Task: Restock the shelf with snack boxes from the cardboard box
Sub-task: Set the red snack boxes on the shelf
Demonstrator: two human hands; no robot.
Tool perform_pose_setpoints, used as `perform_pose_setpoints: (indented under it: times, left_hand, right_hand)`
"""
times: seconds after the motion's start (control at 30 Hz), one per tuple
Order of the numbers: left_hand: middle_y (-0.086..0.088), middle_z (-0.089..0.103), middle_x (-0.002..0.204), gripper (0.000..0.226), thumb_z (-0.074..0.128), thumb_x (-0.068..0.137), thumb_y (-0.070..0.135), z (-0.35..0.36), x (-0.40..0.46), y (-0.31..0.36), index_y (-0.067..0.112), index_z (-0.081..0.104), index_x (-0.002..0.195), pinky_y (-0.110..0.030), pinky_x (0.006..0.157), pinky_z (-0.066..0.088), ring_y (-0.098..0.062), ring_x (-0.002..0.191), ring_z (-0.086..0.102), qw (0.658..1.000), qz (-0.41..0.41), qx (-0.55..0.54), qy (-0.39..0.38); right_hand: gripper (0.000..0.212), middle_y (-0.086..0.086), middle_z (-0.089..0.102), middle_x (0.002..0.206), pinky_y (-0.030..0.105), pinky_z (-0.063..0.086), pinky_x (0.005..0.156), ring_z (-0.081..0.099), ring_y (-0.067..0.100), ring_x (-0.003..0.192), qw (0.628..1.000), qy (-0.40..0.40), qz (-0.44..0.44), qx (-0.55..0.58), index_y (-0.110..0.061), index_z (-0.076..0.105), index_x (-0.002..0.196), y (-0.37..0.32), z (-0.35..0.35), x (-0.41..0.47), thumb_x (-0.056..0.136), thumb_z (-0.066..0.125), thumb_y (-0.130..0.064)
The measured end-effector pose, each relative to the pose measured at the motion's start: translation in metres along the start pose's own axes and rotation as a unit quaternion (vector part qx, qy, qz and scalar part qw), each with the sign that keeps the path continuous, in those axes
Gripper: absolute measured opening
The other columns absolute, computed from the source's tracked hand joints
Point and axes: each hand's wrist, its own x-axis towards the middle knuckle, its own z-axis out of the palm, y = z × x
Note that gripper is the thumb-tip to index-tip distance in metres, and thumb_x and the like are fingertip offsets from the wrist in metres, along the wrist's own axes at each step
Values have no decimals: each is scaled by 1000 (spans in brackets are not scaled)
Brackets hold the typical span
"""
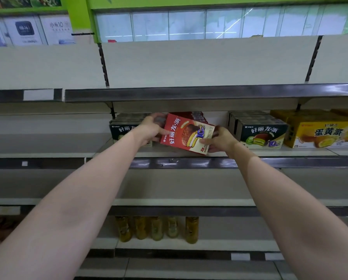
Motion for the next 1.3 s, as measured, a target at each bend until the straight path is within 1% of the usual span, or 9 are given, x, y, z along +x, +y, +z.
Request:
perform_pose_setpoints:
  times: [0.13,0.23,0.43,0.6,0.73,0.83,0.93,1.13,1.3]
  left_hand:
    - [-11,58,127,64,73,80,-6,-3,4,-6,18,47,133,-39,76,61,-27,104,64,999,-17,50,-12]
    - [-13,58,128,62,74,79,-6,-3,6,-8,19,47,129,-42,81,60,-29,107,64,998,-21,53,-9]
    - [-16,58,129,73,77,77,-5,-3,12,-8,16,44,139,-41,77,61,-30,107,64,998,-21,54,-10]
    - [-10,61,125,60,78,79,4,1,17,-9,23,51,129,-50,85,58,-30,103,66,998,-8,67,-5]
    - [-9,59,128,57,78,81,10,4,17,-8,25,52,130,-50,85,57,-29,110,62,998,1,68,6]
    - [-6,59,131,55,75,84,8,7,17,-5,23,52,132,-40,72,58,-24,108,62,998,17,63,17]
    - [-6,56,134,53,72,85,1,10,20,0,20,53,131,-44,78,58,-24,106,59,997,24,60,32]
    - [-8,55,135,53,71,85,1,10,21,2,19,52,132,-51,91,55,-28,117,57,997,21,68,34]
    - [-11,56,132,51,70,88,3,12,24,4,18,52,134,-44,84,56,-24,104,59,997,29,46,49]
  right_hand:
    - [56,11,66,111,50,60,80,72,28,91,1000,12,-9,-17,-6,52,122,2,0,6,76,84,-7]
    - [52,8,64,108,48,60,79,70,27,92,999,14,-14,-26,-7,51,119,3,0,8,77,83,-6]
    - [51,11,67,108,43,61,72,71,27,89,999,13,-10,-43,-6,52,118,9,-1,15,78,83,-8]
    - [49,7,68,106,36,59,66,69,24,90,995,6,-14,-94,-7,51,118,12,-1,17,80,82,-12]
    - [51,6,68,108,36,60,67,70,25,91,993,6,-18,-114,-8,53,118,15,-2,19,78,84,-17]
    - [46,1,68,104,27,53,61,66,16,88,991,9,-26,-132,-10,55,116,12,-5,17,79,83,-19]
    - [44,0,69,99,19,46,55,64,9,79,991,15,-48,-124,-10,56,115,10,-8,18,81,82,-21]
    - [41,1,68,100,18,47,51,66,12,79,989,7,-59,-138,-14,52,117,6,-10,17,85,77,-20]
    - [42,2,68,100,30,53,60,68,19,84,990,-2,-52,-129,-18,48,120,6,-8,19,88,75,-21]
